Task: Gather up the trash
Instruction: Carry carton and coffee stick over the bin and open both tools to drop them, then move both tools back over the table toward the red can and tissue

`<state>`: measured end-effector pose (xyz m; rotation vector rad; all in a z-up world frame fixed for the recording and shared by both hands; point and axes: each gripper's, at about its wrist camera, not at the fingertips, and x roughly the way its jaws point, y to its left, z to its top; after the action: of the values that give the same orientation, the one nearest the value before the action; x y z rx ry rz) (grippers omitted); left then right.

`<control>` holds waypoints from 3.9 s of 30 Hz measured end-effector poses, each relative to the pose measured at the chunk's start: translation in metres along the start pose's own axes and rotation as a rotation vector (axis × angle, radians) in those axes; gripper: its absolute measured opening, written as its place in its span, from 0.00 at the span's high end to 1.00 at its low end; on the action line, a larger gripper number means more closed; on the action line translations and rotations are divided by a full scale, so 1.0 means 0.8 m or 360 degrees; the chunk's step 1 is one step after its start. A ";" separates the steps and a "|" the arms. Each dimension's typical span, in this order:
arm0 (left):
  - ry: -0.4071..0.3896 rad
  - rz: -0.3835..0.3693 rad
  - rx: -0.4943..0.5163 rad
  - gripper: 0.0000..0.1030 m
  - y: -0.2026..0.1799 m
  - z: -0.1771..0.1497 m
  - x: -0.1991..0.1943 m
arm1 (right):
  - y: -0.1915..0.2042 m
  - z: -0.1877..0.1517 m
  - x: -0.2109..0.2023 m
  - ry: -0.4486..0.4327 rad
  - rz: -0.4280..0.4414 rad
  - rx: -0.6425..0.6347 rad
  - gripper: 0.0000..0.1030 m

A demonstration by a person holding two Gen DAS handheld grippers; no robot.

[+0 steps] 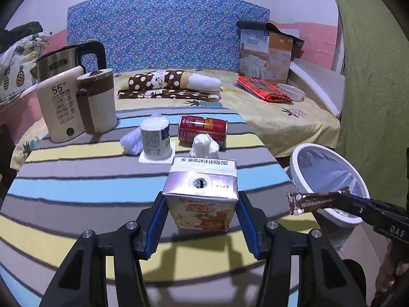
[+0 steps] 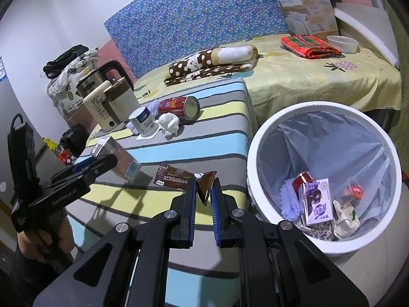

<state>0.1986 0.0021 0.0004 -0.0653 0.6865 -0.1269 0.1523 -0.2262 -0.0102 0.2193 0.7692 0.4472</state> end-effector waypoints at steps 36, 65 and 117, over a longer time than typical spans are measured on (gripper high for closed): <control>0.0033 -0.0363 0.0251 0.48 -0.160 0.005 0.006 | -0.102 -0.014 -0.063 -0.0148 -0.0294 0.0272 0.87; 0.0130 -0.0548 0.0398 0.47 -0.236 0.008 0.077 | -0.145 -0.020 -0.059 -0.0070 -0.0442 0.0351 0.85; 0.0031 -0.0346 0.0035 0.38 -0.085 -0.026 -0.019 | -0.025 -0.016 -0.048 -0.0099 -0.0192 0.0049 0.55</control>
<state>0.1676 -0.0634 0.0006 -0.1179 0.6965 -0.3437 0.1248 -0.2616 -0.0025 0.2136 0.7245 0.3129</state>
